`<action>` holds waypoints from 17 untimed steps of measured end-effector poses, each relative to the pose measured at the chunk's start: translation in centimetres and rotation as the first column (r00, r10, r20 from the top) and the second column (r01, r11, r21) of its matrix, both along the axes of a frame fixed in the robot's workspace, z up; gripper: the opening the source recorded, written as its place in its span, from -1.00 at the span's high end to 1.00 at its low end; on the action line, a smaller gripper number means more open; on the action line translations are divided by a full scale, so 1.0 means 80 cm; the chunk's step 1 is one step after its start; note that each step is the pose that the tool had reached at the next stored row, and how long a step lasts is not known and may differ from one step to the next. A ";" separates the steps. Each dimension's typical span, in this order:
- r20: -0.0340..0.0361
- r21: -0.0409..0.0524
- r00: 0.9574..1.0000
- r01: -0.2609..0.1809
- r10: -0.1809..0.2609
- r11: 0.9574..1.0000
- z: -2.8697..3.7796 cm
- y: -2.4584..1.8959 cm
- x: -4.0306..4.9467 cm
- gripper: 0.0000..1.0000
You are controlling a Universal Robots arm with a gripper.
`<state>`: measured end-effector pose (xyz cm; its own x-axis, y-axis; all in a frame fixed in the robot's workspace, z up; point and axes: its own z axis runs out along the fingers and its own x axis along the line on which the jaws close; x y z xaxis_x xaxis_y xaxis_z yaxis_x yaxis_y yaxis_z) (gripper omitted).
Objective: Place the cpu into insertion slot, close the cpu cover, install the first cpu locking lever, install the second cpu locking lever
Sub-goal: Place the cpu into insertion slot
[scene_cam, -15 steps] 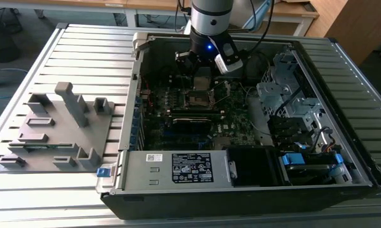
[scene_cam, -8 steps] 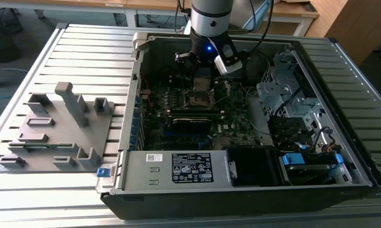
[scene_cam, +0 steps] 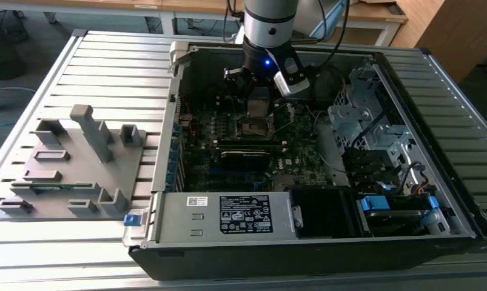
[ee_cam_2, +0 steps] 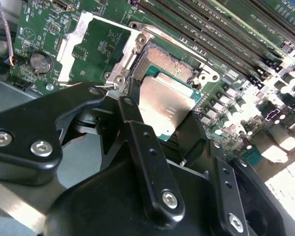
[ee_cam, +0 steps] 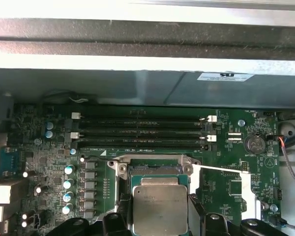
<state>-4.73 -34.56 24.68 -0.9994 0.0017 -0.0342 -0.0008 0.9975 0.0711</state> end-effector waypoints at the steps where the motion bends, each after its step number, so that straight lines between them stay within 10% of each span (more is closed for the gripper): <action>1: 0.000 -0.002 1.000 0.000 0.000 1.000 -0.0002 0.0000 0.000 -0.07; 9: 0.000 -0.014 1.000 0.010 -0.010 1.000 -0.0029 0.0000 0.000 -0.07; 17: 0.000 -0.014 0.989 0.146 -0.146 0.989 -0.0050 0.0000 0.000 -0.07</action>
